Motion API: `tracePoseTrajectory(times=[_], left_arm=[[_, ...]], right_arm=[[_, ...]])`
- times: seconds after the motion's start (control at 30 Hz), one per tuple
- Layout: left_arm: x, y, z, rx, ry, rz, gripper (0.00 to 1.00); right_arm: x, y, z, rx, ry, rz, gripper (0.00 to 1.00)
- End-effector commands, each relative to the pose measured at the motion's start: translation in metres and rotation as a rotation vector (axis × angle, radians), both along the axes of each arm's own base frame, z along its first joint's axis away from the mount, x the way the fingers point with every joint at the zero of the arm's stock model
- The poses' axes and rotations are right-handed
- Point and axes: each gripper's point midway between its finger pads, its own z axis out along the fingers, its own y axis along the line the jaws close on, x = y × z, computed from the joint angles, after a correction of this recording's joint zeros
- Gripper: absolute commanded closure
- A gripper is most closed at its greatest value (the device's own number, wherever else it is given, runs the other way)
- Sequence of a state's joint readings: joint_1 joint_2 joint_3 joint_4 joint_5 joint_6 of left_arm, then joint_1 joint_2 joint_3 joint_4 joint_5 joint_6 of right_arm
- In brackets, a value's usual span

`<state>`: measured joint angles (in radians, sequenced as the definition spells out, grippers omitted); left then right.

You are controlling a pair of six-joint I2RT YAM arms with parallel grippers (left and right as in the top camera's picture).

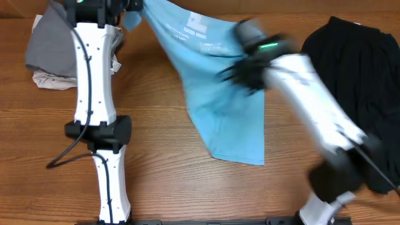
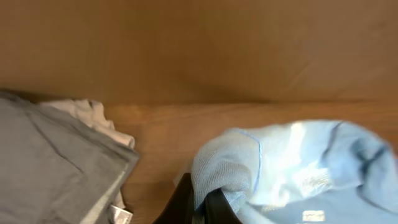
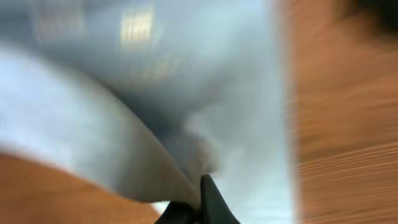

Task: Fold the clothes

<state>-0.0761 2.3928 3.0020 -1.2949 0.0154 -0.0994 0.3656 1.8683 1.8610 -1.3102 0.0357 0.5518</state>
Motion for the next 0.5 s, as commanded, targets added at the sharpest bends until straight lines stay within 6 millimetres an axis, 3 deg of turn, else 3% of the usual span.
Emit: tracePoseTrajectory(times=[0.0, 0.13, 0.27, 0.37, 0.47], left_arm=[[-0.033, 0.008, 0.078, -0.020, -0.154, 0.014, 0.96], [-0.051, 0.010, 0.108, -0.025, -0.213, 0.014, 0.96], [-0.071, 0.009, 0.134, -0.034, -0.263, 0.006, 0.96], [-0.092, 0.002, 0.160, -0.059, -0.315, -0.035, 0.96], [-0.115, 0.002, 0.185, -0.063, -0.366, -0.047, 0.96]], right_arm=[[0.006, -0.069, 0.115, 0.048, -0.296, 0.018, 0.96], [-0.007, -0.132, 0.207, 0.094, -0.526, -0.032, 0.96], [-0.031, -0.173, 0.271, 0.053, -0.695, -0.064, 0.96], [-0.054, -0.189, 0.300, -0.011, -0.766, -0.077, 0.96], [-0.071, -0.194, 0.310, -0.052, -0.782, -0.086, 0.96]])
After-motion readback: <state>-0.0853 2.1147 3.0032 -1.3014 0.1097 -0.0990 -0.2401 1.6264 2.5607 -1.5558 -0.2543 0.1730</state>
